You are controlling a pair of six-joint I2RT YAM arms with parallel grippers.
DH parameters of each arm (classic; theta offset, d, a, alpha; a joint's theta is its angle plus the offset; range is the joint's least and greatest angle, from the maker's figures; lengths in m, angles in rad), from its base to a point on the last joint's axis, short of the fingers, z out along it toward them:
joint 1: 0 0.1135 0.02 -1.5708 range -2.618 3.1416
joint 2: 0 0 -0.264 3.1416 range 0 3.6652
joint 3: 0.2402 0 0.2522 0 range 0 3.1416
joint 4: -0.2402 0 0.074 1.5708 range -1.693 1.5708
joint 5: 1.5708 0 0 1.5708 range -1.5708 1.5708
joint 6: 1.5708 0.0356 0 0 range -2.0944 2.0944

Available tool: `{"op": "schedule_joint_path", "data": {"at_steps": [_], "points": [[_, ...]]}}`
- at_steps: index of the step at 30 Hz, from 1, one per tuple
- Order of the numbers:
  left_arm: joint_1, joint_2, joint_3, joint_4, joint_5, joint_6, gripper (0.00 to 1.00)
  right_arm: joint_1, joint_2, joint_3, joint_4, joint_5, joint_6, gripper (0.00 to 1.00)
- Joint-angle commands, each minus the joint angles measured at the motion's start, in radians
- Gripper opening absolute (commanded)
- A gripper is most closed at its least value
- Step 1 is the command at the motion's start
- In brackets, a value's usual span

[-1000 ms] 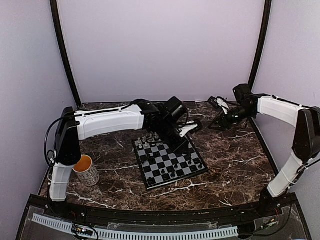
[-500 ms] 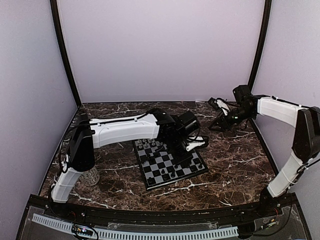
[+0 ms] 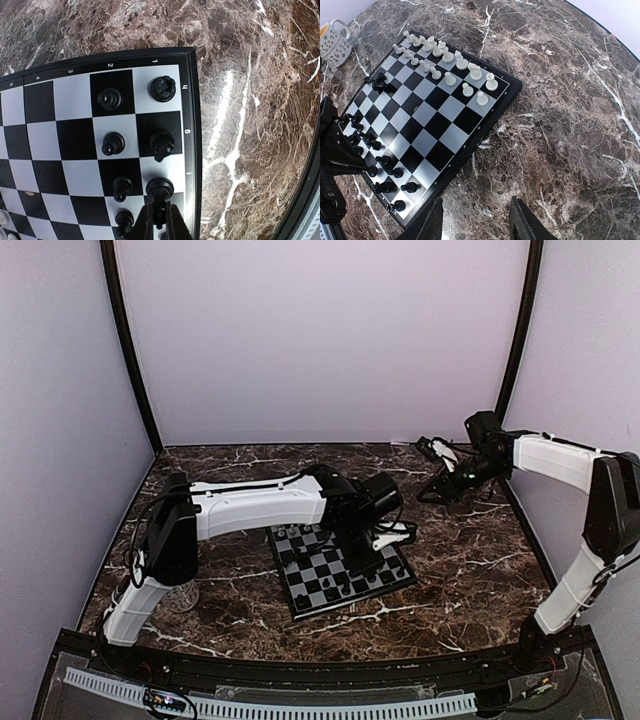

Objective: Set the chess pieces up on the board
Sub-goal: Place the bishop on c8.

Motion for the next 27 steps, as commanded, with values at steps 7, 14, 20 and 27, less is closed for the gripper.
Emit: {"op": "schedule_joint_path", "data": {"at_steps": [7, 14, 20, 27], "points": [[-0.01, 0.016, 0.033, -0.022, 0.013, 0.011, 0.01, 0.003, 0.019, -0.002, 0.003, -0.012, -0.016, 0.47], [-0.01, 0.025, 0.037, -0.019, 0.014, 0.007, 0.05, 0.002, 0.021, 0.0, 0.0, -0.013, -0.017, 0.47], [-0.01, 0.024, 0.041, -0.026, 0.018, 0.007, 0.14, 0.002, 0.025, 0.001, -0.003, -0.012, -0.02, 0.47], [-0.01, 0.025, 0.054, -0.015, 0.047, 0.001, 0.23, 0.002, 0.027, 0.002, -0.008, -0.01, -0.021, 0.47]]}}
